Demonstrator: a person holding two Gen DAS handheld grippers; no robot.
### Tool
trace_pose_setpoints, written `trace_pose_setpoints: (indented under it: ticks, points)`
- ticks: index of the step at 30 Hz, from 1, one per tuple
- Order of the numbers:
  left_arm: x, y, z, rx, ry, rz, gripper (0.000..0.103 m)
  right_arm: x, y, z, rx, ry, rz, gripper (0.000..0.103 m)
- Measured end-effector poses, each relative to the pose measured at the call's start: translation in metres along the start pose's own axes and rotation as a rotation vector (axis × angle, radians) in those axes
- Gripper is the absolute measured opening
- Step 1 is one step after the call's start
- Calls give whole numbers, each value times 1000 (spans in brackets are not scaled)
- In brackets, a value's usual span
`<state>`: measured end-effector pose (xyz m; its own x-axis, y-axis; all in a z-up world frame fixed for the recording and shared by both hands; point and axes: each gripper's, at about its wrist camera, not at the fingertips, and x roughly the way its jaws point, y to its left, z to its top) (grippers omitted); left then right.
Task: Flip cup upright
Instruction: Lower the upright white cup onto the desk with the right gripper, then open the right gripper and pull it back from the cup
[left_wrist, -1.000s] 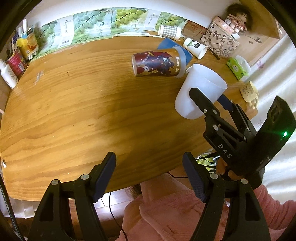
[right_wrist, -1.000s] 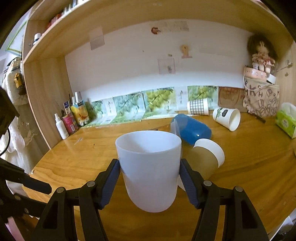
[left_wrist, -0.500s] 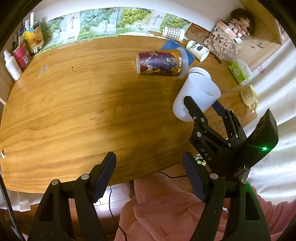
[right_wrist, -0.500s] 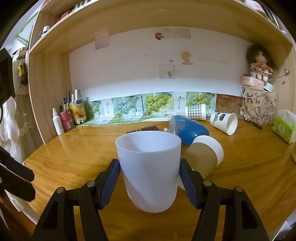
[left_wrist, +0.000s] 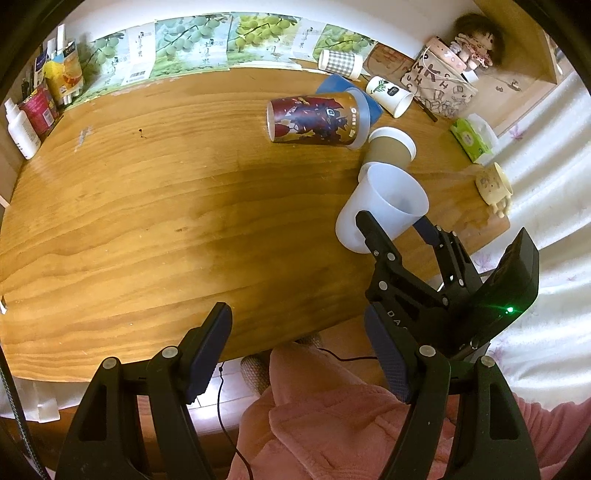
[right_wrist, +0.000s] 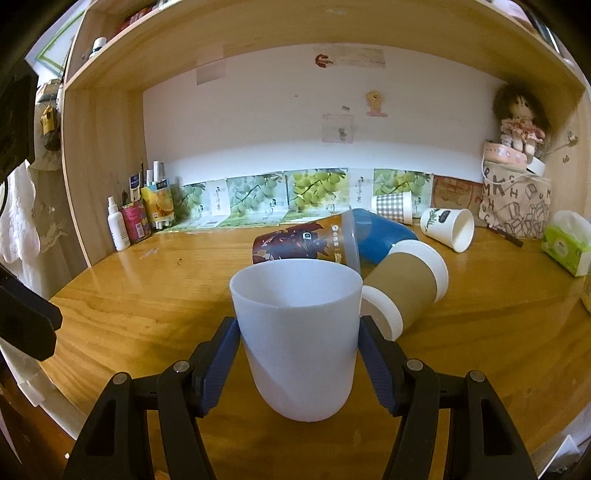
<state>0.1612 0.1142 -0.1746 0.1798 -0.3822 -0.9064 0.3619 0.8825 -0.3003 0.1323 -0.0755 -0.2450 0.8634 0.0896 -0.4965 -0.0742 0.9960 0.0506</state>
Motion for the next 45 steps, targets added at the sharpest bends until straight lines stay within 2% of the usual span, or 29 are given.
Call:
trace_pose_setpoints:
  ticks: [12, 20, 21, 23, 24, 31, 39, 45]
  points:
    - [-1, -2, -2, 14, -3, -13, 77, -7, 3, -5, 3, 21, -6, 66]
    - [-4, -1, -1, 9, -19, -33, 77, -3, 3, 1, -6, 65, 6, 67]
    - [-5, -1, -1, 9, -21, -36, 77, -3, 4, 2, -7, 71, 8, 69]
    - [-6, -2, 1, 12, -28, -44, 77, -5, 5, 5, -10, 73, 15, 81]
    - [-7, -2, 2, 11, -32, -48, 77, -6, 5, 6, -12, 70, 14, 82]
    - [-13, -8, 11, -2, -76, -62, 77, -13, 13, 15, -57, 97, 29, 82]
    - [-30, -29, 13, -31, -145, -19, 77, -33, 7, 27, -85, 129, 60, 82]
    - [-49, -57, 7, -62, -217, 21, 78, -62, -10, 48, -93, 149, 100, 84]
